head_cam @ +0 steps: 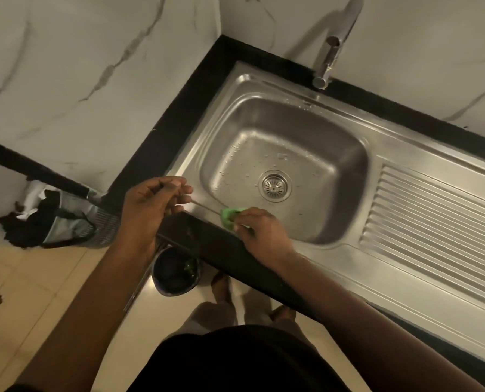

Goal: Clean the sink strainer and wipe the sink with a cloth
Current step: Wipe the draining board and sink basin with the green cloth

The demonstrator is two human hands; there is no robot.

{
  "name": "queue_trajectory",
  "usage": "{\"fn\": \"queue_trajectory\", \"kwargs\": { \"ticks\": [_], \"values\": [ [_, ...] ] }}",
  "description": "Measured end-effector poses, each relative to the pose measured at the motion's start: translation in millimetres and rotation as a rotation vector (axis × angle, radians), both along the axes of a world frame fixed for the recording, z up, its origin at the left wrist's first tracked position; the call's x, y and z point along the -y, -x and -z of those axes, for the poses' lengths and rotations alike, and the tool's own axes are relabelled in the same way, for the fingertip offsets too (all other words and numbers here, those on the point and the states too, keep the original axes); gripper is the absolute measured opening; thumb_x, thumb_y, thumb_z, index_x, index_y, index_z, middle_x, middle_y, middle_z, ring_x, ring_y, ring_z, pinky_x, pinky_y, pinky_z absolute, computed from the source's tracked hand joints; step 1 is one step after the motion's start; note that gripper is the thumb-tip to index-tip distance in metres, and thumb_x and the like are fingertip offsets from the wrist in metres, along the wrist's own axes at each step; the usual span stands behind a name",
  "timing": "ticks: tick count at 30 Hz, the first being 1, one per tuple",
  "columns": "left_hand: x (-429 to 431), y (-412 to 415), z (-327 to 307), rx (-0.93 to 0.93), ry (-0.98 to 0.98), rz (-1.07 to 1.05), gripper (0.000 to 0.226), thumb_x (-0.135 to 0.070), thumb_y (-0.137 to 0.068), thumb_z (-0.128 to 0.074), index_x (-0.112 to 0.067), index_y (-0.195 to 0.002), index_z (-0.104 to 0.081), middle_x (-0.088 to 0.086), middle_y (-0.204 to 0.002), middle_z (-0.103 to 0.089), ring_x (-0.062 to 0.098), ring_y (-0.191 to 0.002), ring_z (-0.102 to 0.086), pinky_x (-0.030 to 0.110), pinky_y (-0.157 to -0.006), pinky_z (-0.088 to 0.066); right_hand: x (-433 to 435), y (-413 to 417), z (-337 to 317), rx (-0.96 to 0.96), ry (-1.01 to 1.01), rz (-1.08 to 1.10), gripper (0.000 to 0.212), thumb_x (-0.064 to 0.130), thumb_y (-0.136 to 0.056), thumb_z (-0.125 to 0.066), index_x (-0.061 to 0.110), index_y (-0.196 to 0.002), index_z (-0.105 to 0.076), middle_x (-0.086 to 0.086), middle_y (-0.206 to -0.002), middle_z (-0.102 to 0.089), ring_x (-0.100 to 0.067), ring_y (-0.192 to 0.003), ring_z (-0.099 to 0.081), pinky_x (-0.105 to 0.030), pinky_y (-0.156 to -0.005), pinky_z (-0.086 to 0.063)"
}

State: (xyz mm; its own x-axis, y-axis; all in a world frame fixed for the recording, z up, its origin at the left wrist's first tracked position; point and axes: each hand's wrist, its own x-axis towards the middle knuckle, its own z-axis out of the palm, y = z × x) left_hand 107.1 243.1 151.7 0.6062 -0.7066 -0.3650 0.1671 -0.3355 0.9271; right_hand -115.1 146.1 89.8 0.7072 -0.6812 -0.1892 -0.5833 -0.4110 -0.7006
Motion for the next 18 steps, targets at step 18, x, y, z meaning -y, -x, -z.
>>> {"fn": "queue_trajectory", "kwargs": {
  "ticks": [18],
  "values": [
    [-1,-82,20,0.208,-0.027,-0.195,0.011,-0.03,-0.098,-0.072,-0.03,-0.088,-0.077,-0.009,-0.066,-0.068,0.004,-0.058,-0.058,0.023,-0.061,-0.05,24,18,-12,-0.025,-0.104,-0.111,0.032,0.012,-0.096,-0.071,0.014,-0.128,-0.074,-0.003,-0.122,-0.07,-0.013,-0.108,-0.069,-0.034,-0.097,-0.054]
  ]
}}
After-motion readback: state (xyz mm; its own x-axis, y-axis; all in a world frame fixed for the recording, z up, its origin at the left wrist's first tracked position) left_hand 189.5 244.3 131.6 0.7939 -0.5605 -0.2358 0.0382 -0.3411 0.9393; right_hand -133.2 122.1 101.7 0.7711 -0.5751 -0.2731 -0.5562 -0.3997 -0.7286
